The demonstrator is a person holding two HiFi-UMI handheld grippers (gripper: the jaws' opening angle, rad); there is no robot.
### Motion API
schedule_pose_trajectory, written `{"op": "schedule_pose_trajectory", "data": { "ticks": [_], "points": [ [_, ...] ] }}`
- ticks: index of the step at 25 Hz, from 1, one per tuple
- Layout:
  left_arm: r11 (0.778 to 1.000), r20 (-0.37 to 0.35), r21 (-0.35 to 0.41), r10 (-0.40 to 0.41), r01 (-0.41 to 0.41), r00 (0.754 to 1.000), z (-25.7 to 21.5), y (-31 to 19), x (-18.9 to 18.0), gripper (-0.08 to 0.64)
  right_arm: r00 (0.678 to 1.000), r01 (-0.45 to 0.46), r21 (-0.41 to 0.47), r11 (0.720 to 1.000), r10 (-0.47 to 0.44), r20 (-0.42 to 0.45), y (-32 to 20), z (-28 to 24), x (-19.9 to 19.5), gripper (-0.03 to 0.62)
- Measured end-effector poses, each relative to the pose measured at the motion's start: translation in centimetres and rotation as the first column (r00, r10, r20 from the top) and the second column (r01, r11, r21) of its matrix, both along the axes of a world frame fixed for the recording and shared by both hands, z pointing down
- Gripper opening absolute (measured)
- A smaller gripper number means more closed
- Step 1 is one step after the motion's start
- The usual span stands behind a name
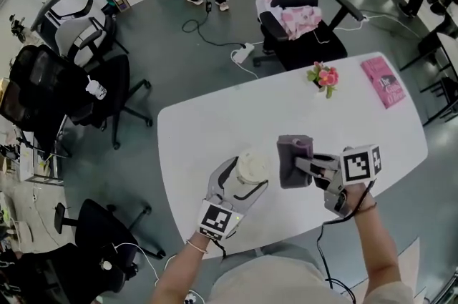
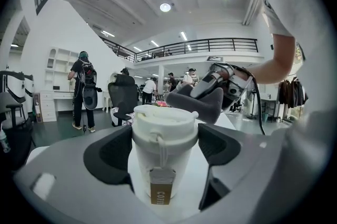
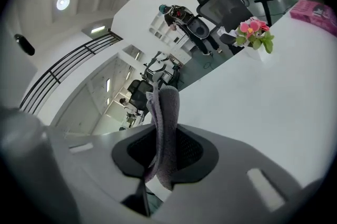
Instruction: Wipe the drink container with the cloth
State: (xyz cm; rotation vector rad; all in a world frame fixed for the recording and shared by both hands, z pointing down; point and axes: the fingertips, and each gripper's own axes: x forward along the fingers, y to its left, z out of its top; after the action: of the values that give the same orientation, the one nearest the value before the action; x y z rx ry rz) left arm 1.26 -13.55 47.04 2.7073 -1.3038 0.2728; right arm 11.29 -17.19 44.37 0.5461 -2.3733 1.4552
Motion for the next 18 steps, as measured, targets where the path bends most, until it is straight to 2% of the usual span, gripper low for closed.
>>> {"op": "schedule_pose_trajectory", "data": {
  "ticks": [2,7,11,18],
  "points": [
    [1.0,-0.001,0.002,0.004,-0.004,1.0,0.0,0.0,0.0,0.393,0.999,0.031,-0.003,1.0,-0.031,-0.024,-0.4,0.2,-0.3,0.072],
    [1.0,0.001,0.006,0.015,-0.015,1.0,0.0,0.0,-0.1,0.393,0.992,0.122,-0.023,0.992,-0.122,-0.008,-1.0,0.8,-1.5,0.072],
    [1.0,-0.004,0.007,0.017,-0.017,1.0,-0.1,0.0,0.0,0.393,0.987,0.159,-0.068,0.985,-0.16,-0.015,-1.0,1.9,-1.6,0.072],
    [1.0,-0.008,0.013,0.017,-0.017,1.0,0.1,0.0,0.0,0.393,0.973,0.23,-0.081,0.97,-0.23,0.019,-0.8,2.9,-2.8,0.072]
  ]
}}
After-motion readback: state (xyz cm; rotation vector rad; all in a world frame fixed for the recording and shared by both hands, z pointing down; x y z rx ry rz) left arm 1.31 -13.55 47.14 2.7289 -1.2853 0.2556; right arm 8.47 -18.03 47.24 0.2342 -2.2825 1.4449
